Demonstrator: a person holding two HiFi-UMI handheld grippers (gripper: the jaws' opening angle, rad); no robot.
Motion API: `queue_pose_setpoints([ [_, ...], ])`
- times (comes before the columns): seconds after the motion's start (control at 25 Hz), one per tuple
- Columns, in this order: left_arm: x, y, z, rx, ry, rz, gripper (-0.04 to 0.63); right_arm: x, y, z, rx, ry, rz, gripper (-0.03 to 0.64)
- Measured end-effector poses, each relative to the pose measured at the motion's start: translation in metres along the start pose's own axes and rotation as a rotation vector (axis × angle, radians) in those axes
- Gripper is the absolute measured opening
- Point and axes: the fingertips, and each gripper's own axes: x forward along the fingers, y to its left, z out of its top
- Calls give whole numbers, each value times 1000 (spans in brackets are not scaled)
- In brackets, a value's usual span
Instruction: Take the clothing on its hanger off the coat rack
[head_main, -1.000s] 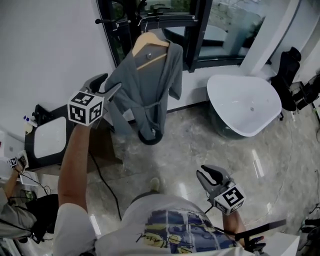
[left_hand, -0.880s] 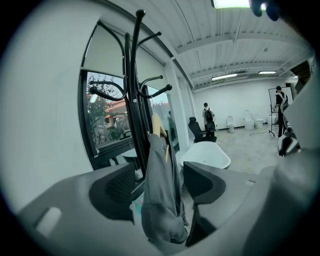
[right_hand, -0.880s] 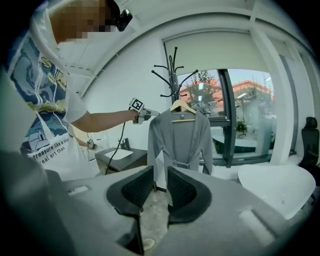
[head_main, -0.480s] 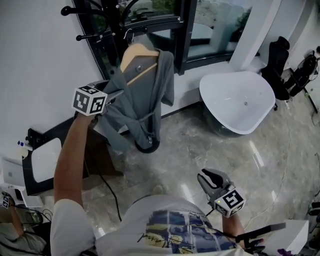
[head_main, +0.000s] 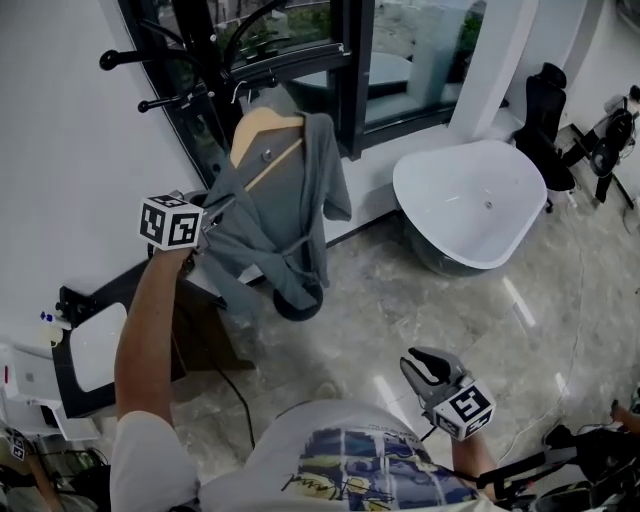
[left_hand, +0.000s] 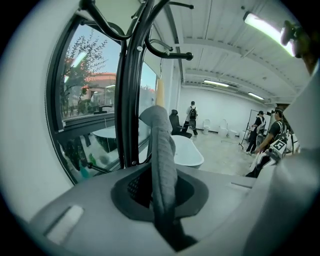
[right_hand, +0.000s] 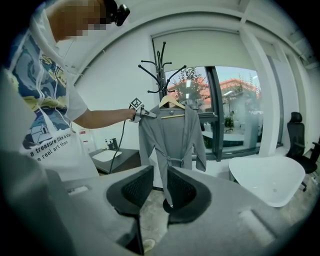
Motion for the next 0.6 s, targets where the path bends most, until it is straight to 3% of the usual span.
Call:
queue_pose_setpoints([
  [0.6, -18, -25, 27, 11, -40, 19, 2, -16, 1, -10, 8, -12, 8, 87],
])
